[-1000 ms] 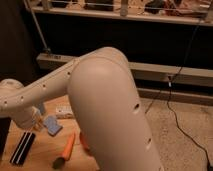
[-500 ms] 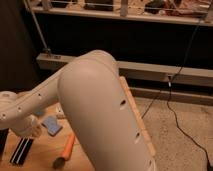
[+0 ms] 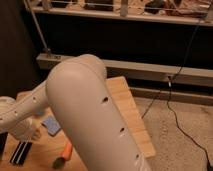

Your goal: Push the eraser across the table

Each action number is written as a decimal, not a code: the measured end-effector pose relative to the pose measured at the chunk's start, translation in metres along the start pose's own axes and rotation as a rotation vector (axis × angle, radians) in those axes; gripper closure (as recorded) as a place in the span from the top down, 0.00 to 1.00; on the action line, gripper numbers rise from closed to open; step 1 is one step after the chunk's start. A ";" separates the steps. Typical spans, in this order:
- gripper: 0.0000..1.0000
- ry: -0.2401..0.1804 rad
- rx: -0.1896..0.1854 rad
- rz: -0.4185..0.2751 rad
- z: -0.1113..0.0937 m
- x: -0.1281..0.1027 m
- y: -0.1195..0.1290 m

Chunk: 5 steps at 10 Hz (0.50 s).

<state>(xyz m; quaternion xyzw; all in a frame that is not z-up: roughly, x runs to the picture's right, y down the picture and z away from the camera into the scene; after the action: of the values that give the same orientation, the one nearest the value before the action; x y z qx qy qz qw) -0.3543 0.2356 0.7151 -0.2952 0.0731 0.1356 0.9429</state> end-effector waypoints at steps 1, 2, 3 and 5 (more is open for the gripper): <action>0.14 0.020 0.003 0.001 0.007 -0.001 -0.001; 0.14 0.035 0.004 0.000 0.012 -0.001 -0.001; 0.14 0.055 0.002 0.001 0.020 0.000 0.000; 0.14 0.086 -0.006 0.003 0.031 -0.001 0.002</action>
<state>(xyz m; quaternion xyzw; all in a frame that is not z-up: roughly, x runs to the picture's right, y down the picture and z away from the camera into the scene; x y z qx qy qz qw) -0.3539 0.2551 0.7395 -0.3032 0.1135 0.1243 0.9379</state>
